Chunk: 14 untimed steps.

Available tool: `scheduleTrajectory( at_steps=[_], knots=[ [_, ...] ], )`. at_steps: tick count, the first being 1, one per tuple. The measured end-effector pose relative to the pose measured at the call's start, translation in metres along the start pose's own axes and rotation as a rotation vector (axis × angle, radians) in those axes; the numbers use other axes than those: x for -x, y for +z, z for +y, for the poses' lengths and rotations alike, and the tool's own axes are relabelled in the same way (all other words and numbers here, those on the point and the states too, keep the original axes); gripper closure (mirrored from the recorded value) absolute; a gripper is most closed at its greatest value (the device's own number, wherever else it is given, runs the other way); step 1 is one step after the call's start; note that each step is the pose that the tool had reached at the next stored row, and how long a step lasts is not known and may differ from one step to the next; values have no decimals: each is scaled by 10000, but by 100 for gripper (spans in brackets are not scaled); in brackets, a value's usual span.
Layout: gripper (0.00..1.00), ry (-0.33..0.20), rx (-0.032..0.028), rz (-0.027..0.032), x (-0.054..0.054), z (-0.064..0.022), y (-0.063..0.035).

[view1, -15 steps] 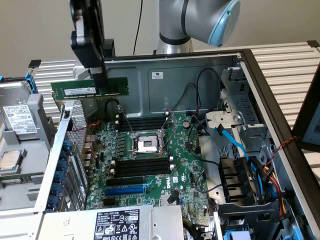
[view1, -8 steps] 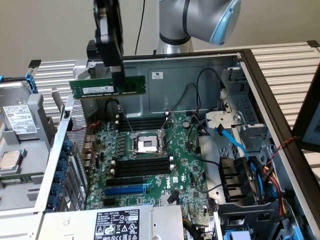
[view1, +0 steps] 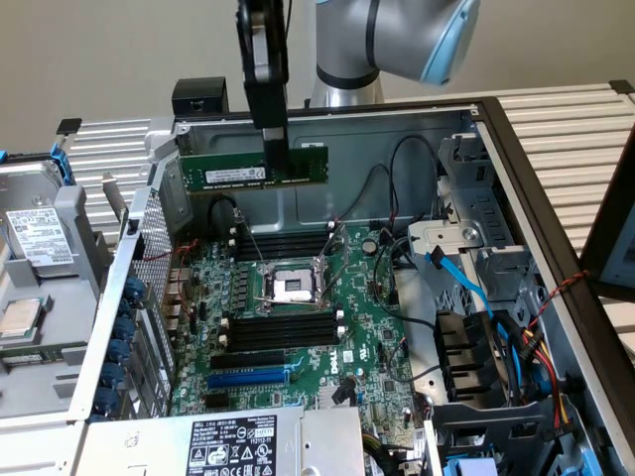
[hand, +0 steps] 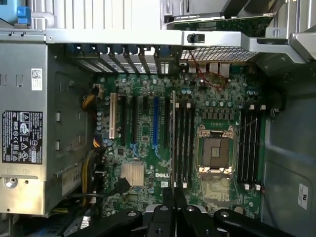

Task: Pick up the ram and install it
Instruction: 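Pick up the ram and move it above insertion slot, then insert the ram into the slot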

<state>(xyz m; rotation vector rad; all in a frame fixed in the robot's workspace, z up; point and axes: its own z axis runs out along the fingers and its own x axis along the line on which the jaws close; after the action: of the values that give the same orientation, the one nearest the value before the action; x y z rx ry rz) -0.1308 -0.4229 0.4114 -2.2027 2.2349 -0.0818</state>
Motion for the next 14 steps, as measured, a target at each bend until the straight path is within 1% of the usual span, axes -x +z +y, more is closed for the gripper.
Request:
scheduleTrajectory(
  at_steps=[2,11,14],
  knots=[
    [88,0,11,-10,-1,-9,0],
    [88,1,12,-10,0,-10,2],
    [88,1,5,-18,2,-9,53]
  ],
)
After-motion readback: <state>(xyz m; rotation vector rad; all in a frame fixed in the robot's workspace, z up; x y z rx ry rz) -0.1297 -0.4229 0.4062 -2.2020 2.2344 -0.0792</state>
